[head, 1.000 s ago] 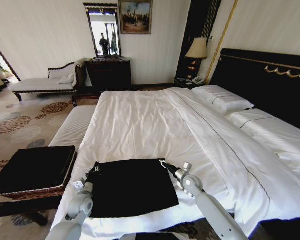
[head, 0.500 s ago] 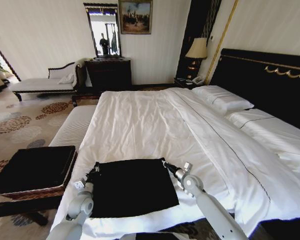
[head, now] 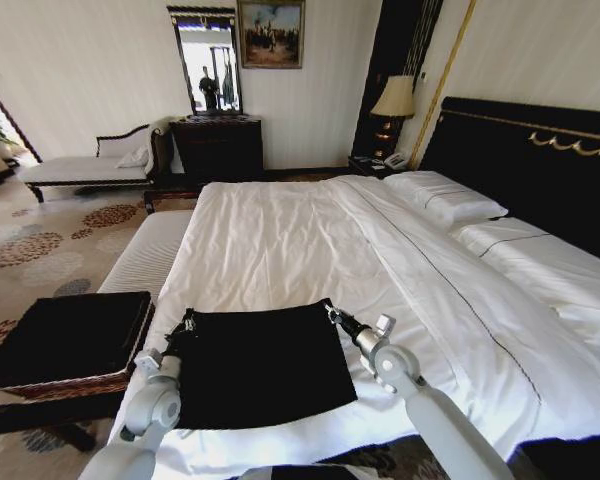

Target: Fold the clothes on the bed and place them into the basket.

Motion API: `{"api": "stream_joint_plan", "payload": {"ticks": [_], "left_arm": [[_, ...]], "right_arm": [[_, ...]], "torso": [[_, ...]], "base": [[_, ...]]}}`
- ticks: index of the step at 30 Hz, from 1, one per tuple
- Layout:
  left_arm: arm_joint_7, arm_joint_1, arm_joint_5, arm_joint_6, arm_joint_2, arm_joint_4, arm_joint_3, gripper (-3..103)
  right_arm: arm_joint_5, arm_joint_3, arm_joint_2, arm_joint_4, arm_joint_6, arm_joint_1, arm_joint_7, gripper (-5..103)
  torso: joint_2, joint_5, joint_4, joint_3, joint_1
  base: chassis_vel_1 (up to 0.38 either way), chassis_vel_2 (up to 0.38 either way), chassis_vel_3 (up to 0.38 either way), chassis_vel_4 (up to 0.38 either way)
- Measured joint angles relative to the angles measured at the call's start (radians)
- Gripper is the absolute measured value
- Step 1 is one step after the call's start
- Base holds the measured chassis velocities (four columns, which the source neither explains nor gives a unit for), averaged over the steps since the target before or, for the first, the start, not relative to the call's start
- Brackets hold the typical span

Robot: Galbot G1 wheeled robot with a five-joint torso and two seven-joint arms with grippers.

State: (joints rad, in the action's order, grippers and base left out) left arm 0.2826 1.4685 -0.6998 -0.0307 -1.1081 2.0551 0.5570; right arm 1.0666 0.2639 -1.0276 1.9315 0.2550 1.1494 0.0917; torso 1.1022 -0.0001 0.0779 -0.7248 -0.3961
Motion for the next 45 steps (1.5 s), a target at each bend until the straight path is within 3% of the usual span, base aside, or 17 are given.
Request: {"api": "stream_joint_plan", "payload": {"ticks": [12, 29, 37, 45], "left_arm": [[0.029, 0.025, -0.093, -0.009, 0.087, 0.2, 0.138, 1], [0.029, 0.124, -0.087, -0.011, 0.055, 0.296, 0.213, 1], [0.014, 0.333, -0.036, -0.002, 0.0, 0.417, 0.252, 1], [0.014, 0.487, -0.076, -0.038, -0.025, 0.451, 0.325, 1]], "right_arm": [[-0.055, 0.046, 0.041, 0.183, -0.057, 0.008, 0.036, 1], [-0.071, 0.096, 0.064, 0.263, -0.067, 0.064, 0.05, 1], [-0.069, 0.188, 0.091, 0.388, -0.075, 0.23, 0.064, 1], [0.016, 0.334, 0.101, 0.565, -0.046, 0.4, 0.108, 1]], "torso": [[0.0, 0.0001, 0.0, 0.0, 0.0], [0.0, 0.0001, 0.0, 0.0, 0.0], [0.0, 0.0003, -0.0002, 0.0, 0.0], [0.0, -0.0001, -0.0002, 0.0, 0.0]], "base": [[0.0, 0.0, 0.0, 0.0], [0.0, 0.0, 0.0, 0.0], [0.0, 0.0, 0.0, 0.0], [0.0, 0.0, 0.0, 0.0]]}}
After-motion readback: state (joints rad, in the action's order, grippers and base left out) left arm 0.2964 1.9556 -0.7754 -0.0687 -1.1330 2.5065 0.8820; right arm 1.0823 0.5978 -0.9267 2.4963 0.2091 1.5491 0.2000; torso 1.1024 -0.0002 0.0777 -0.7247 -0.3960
